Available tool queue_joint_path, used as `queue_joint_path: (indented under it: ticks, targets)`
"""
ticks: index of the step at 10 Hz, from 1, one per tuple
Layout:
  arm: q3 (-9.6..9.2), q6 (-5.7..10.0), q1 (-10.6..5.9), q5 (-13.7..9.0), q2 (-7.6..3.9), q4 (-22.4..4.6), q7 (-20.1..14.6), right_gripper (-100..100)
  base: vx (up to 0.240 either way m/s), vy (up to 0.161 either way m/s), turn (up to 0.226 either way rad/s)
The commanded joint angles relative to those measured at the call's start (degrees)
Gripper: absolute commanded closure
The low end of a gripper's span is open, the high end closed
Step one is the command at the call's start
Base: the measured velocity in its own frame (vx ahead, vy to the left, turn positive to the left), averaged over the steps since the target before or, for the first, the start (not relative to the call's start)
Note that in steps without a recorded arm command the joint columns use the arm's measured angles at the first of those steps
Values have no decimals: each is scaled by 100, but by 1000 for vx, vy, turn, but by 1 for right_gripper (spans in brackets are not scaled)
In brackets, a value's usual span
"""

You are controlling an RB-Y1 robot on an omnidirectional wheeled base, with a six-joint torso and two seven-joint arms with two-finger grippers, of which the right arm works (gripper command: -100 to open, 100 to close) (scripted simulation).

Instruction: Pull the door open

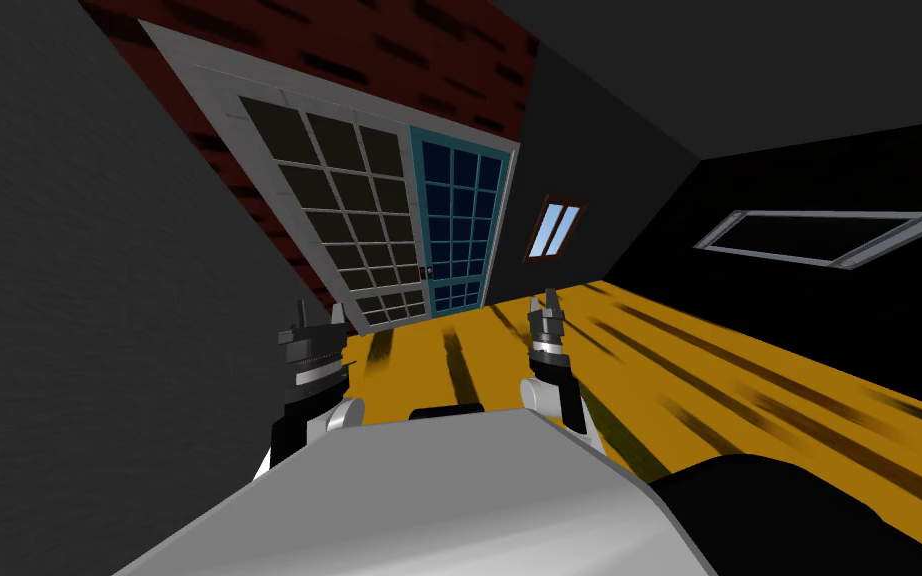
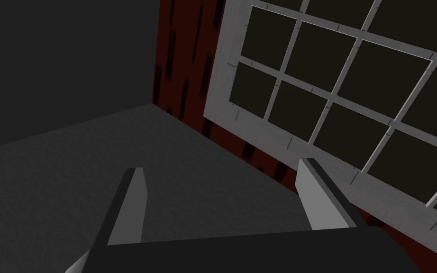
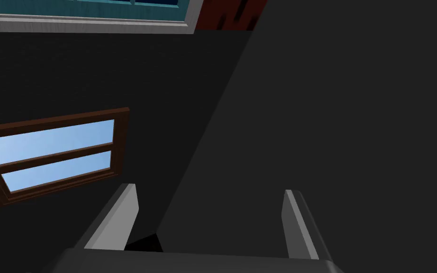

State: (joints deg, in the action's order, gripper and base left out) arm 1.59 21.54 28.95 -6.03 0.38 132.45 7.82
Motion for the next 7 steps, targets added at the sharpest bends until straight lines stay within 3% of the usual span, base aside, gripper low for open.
queue_joint_path:
  ticks: [1,7]
  targets:
    - [-5,51,-64,69,-47,-164,103,-100,81,14,-33]
    - [-30,283,-354,382,-206,-907,567,-100,149,54,-34]
